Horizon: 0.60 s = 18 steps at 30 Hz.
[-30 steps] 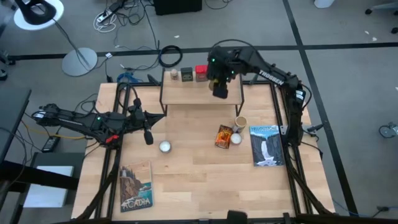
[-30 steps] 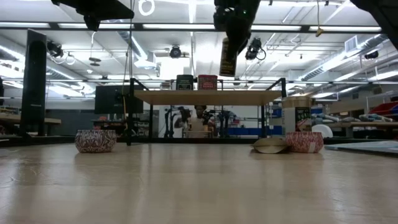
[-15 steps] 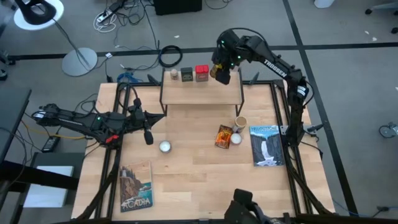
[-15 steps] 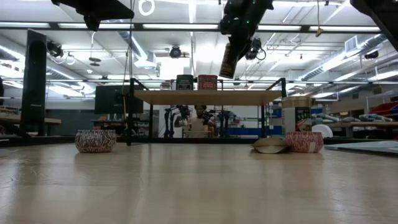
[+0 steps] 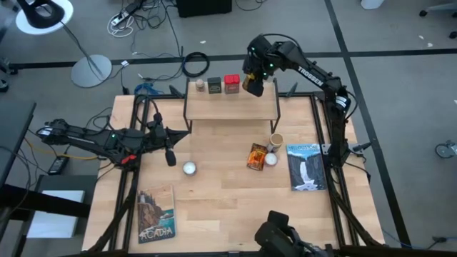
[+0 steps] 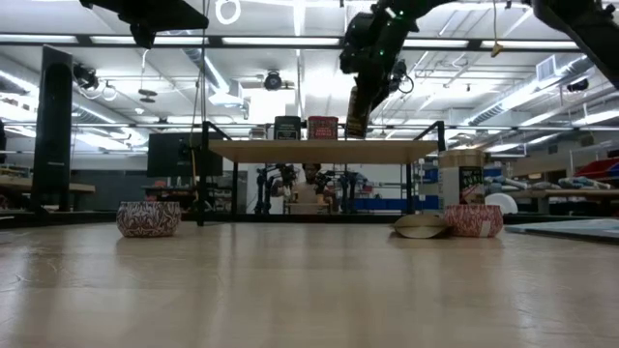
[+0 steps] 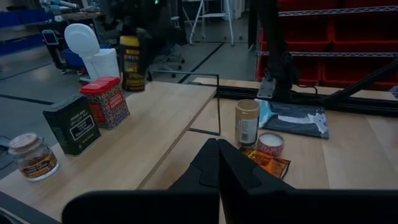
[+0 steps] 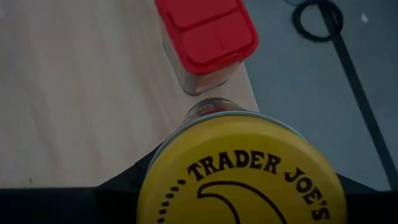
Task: Shelf spices
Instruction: Put the yellow seasoning bottle on the shelf
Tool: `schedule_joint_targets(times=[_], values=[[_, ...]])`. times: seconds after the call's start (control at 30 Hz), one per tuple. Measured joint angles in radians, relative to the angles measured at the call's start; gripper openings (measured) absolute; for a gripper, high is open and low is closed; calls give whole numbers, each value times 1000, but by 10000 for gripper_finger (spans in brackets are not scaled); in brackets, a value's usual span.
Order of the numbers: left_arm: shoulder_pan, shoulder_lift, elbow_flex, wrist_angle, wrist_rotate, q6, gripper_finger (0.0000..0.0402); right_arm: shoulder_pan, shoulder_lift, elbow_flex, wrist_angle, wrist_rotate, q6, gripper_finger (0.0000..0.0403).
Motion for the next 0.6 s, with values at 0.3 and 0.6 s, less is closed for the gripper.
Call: schedule_joint_targets(times=[0.3,0.6], values=[[0,0,0,-1,0,-8,1,-3,20,0,24,5,-4,212],[0,0,0,-2,0,-7,1,-34,20,0,-18,15,6,212]])
